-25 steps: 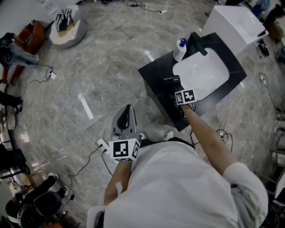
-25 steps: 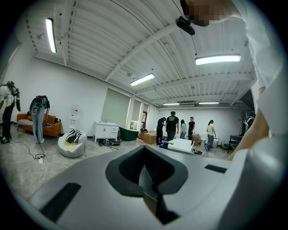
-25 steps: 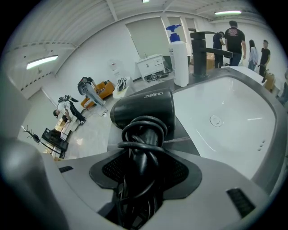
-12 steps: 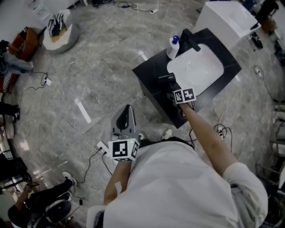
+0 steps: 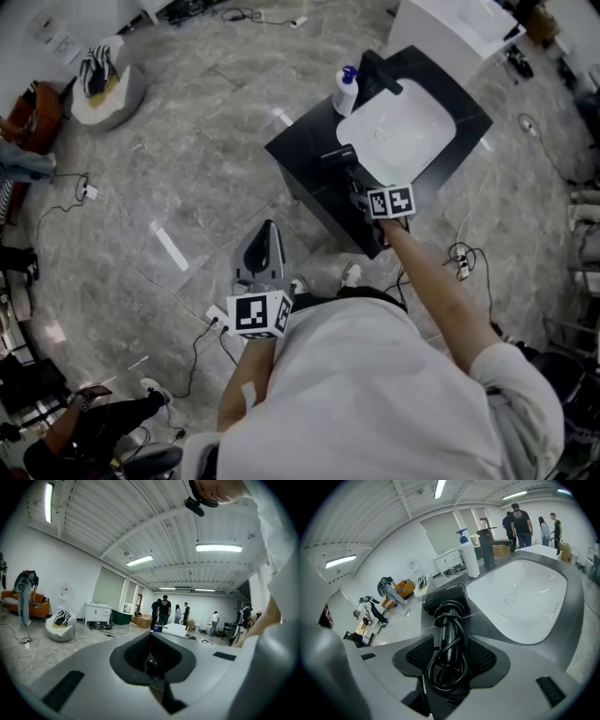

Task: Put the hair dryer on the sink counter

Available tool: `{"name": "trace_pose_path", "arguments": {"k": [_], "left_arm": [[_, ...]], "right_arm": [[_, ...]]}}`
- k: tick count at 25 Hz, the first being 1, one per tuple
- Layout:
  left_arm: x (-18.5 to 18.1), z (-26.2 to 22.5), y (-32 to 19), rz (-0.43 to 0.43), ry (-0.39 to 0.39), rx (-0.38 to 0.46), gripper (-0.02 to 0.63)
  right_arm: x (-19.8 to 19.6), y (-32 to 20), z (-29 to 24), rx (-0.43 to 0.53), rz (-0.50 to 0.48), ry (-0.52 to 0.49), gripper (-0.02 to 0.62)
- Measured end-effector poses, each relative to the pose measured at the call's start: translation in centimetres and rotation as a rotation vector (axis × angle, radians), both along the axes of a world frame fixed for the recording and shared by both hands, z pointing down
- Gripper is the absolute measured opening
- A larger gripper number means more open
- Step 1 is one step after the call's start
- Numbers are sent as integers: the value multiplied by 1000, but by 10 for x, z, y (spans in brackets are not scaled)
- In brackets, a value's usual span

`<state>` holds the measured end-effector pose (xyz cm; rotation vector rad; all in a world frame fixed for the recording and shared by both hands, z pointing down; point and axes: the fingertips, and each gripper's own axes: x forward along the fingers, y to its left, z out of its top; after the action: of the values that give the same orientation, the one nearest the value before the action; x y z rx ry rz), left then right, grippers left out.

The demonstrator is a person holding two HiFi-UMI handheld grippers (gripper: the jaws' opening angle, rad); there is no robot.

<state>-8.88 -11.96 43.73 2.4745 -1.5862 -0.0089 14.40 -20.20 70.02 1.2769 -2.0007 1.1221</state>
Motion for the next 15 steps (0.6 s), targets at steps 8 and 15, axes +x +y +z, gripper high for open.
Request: {"name": "trace_pose_path", "arguments": {"k": [8,15], "left_arm": [[-3,1,5,68,12,-14,2],[-20,11,9,115,12,-31,2]], "right_arm": [[0,23,-7,21,78,-25,242],[-8,36,-13,46,146,-38,241]]}}
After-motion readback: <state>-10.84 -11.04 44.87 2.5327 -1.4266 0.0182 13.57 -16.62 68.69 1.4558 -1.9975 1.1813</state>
